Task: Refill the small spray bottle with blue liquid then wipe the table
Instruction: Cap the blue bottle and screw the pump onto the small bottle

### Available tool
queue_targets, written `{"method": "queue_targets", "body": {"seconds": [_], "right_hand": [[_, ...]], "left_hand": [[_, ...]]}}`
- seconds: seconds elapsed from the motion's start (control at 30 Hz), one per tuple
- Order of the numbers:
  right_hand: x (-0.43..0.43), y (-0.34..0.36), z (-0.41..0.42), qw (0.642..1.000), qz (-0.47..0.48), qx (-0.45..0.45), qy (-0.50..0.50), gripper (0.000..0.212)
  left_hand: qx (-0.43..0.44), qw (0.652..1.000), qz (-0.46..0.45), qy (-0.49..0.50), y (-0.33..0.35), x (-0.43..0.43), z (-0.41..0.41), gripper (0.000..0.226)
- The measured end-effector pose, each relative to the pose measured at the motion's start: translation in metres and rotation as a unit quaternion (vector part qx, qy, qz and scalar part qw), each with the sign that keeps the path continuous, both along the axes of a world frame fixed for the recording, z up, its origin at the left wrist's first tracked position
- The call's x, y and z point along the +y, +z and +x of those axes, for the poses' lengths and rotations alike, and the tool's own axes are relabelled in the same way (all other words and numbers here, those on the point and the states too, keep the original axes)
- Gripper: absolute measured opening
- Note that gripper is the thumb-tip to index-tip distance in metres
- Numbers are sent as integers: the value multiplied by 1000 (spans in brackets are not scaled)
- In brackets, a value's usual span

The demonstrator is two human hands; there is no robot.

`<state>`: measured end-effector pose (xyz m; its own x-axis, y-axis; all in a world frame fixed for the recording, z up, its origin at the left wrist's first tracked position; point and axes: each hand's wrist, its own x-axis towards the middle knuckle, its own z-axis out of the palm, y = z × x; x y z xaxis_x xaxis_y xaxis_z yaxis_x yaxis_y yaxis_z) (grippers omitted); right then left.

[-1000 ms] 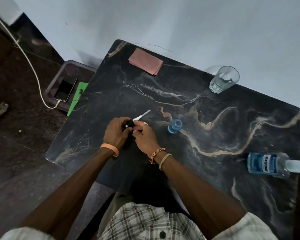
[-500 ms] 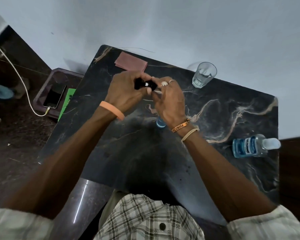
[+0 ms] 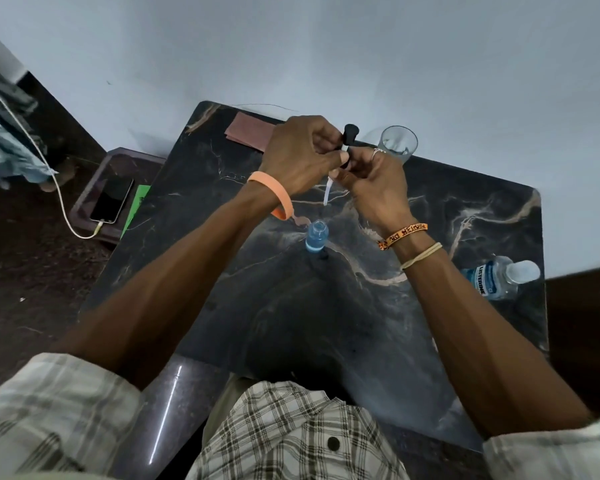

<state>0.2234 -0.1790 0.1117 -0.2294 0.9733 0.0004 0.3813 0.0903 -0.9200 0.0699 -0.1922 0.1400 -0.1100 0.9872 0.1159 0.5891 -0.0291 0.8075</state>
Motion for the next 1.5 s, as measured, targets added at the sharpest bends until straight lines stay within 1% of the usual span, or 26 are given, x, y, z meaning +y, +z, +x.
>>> {"method": "queue_targets", "body": {"seconds": [0.13, 0.17, 0.3, 0.53, 0.57, 0.63, 0.67, 0.7, 0.77, 0.93, 1.2, 1.37, 1.5], "right_hand": [[-8, -5, 4, 1000, 1, -16, 26, 9], [-10, -6, 4, 999, -1, -18, 33, 8], [-16, -18, 4, 998, -2, -37, 56, 7], [-19, -34, 4, 996, -8, -63, 58, 7], [-19, -36, 4, 996, -9, -67, 58, 8], [-19, -40, 5, 996, -8, -76, 53, 18], [-19, -42, 4, 995, -5, -84, 50, 22], [-19, -44, 4, 995, -5, -92, 48, 21], [-20, -51, 3, 993, -11, -105, 49, 15], [-20, -61, 2, 988, -20, -140, 57, 9], [-22, -57, 3, 991, -35, -104, 73, 26], [-20, -57, 5, 990, -18, -111, 80, 15], [-21, -65, 7, 986, 3, -140, 95, 14]], "left_hand": [[-11, 999, -24, -29, -5, -10, -3, 44], [-6, 999, -29, -34, -7, -13, -3, 46], [12, 999, -38, -31, -17, -20, -5, 35], [8, 998, -57, -14, -34, -27, -2, 28], [6, 998, -59, -10, -37, -27, -2, 26], [1, 998, -62, -8, -43, -29, -1, 24], [-2, 998, -66, -8, -47, -30, 0, 24], [-3, 998, -70, -9, -51, -30, 1, 24], [-5, 997, -79, -7, -59, -32, 3, 26], [-31, 996, -78, 5, -69, -33, 4, 27], [-43, 995, -85, -14, -71, -33, -1, 29], [-19, 995, -88, -43, -67, -28, -4, 31], [-2, 992, -106, -62, -73, -27, -6, 29]]}}
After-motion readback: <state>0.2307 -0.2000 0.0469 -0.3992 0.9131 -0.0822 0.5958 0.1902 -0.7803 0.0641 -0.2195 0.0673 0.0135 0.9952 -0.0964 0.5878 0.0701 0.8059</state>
